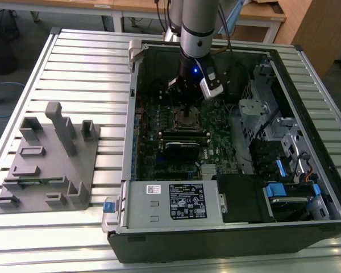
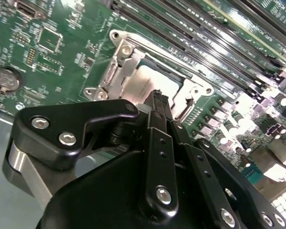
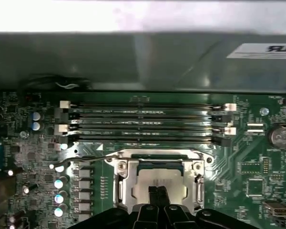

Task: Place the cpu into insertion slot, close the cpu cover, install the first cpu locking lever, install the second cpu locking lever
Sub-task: 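Close the cpu cover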

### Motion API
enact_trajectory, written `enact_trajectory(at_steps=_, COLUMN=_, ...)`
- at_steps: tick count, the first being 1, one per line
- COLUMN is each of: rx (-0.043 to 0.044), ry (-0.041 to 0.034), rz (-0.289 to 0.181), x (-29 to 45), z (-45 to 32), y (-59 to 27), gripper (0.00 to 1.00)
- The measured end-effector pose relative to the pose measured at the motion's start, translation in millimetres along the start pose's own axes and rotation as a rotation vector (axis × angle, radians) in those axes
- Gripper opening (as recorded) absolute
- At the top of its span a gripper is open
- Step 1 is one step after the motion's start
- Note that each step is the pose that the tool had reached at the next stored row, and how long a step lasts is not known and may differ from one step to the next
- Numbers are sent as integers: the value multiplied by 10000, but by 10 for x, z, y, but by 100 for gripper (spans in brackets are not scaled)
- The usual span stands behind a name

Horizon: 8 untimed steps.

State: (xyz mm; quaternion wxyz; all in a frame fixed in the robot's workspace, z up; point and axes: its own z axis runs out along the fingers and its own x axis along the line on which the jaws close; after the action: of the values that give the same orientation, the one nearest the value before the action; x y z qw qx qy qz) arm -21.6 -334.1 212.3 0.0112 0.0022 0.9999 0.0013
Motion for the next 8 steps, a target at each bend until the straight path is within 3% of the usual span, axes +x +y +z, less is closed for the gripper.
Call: enact_trajectory(at_steps=8, rx=-2, ry=-1, rz=1, x=156, z=19, y=0, gripper=11)
